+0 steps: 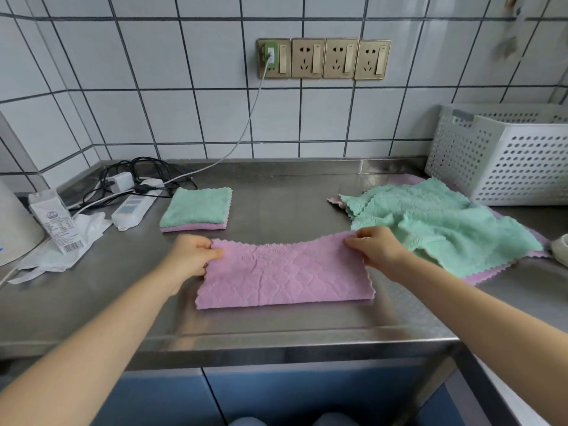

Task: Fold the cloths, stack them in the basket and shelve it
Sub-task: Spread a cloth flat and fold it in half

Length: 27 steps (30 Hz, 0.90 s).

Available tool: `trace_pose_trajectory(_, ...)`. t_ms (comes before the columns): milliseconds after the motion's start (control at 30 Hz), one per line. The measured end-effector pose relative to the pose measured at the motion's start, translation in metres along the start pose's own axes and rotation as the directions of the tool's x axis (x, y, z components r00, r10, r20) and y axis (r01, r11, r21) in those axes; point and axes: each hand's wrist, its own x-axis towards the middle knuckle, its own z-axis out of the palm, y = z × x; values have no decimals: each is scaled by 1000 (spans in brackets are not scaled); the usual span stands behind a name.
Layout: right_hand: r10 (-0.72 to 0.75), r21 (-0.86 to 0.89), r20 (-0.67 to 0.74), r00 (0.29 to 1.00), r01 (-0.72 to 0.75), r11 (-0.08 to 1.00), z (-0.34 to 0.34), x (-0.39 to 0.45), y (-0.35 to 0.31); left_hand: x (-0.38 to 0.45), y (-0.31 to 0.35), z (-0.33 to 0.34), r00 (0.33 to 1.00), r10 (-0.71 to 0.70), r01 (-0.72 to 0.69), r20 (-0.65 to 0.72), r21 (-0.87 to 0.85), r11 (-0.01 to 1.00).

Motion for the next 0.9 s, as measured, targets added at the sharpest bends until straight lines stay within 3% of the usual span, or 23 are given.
trace_pose_trajectory(67, -5, -137, -57, 998, -3, 991, 6, 9, 6, 5, -6, 5, 999, -26, 27, -29, 23, 999)
trace_pose_trajectory(200, -168, -300, -128, 977, 124, 946, 11, 16, 8, 9, -10, 5, 997, 58, -54, -45, 91, 994)
trace_pose_trajectory(533, -149, -383, -115, 982, 95, 919, 16, 23, 6, 18, -11, 10, 987, 66, -41, -147, 170, 985)
trace_pose_trajectory(767, -134, -405, -116, 984, 76, 911, 9, 10, -2, 10, -1, 13, 945, 234, -97, -230, 486, 869)
trace_pose_trajectory(833, -268, -575, -115, 956, 156, 803, 3, -3, -4, -5, 3, 14, 899, 400, -199, -180, 643, 739)
trace_pose_trajectory(900, -487, -763, -7, 873, 310, 567, 5, -22, -7, -27, 11, 23, 823, 565, -381, -62, 678, 628)
